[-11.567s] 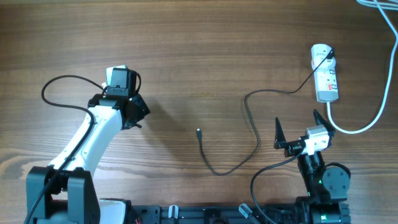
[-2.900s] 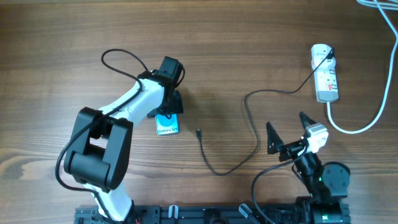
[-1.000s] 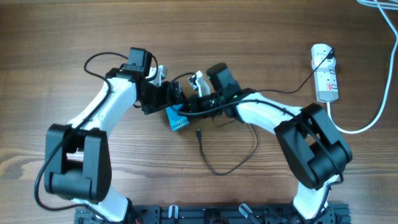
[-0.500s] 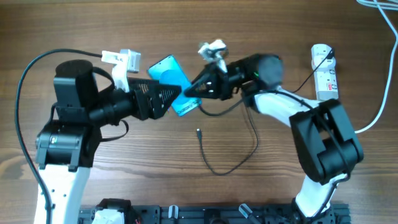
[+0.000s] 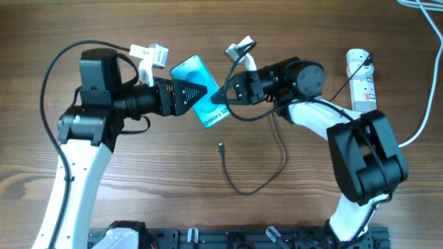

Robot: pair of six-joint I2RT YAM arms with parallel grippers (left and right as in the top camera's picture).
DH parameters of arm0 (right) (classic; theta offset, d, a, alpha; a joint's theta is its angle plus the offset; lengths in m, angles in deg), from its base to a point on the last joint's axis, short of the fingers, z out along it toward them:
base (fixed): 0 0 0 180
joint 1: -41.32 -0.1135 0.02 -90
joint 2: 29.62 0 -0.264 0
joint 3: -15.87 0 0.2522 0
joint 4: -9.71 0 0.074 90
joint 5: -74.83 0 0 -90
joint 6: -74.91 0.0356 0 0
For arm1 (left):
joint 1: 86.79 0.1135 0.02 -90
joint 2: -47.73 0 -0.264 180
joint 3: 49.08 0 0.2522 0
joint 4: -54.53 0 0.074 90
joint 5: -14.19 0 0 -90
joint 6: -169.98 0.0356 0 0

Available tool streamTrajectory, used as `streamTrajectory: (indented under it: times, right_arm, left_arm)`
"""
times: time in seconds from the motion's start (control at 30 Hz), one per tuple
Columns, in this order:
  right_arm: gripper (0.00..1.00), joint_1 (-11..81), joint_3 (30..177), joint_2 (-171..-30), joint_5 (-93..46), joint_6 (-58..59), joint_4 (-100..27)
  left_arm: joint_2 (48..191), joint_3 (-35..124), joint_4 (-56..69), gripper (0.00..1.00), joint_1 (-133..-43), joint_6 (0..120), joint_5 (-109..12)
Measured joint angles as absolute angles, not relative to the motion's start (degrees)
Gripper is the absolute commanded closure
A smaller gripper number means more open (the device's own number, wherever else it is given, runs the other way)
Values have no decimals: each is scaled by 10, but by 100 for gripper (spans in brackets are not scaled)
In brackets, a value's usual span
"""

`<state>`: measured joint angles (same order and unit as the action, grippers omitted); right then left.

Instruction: Plug charger to phone and switch on socket

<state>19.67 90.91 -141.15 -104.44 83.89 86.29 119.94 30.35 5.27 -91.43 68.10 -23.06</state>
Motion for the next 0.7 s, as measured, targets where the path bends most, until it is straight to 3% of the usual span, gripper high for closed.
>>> streamTrajectory:
  times: [0.27,0.7]
  right_arm:
    - [96,191,910,-1402,-1020,831,864]
    - [96,181,911,-1395,-879,810,864]
  left_arm:
    - [1212,300,175,53,-906,642,-139]
    - [1218,296,310,53,-897,556,-99]
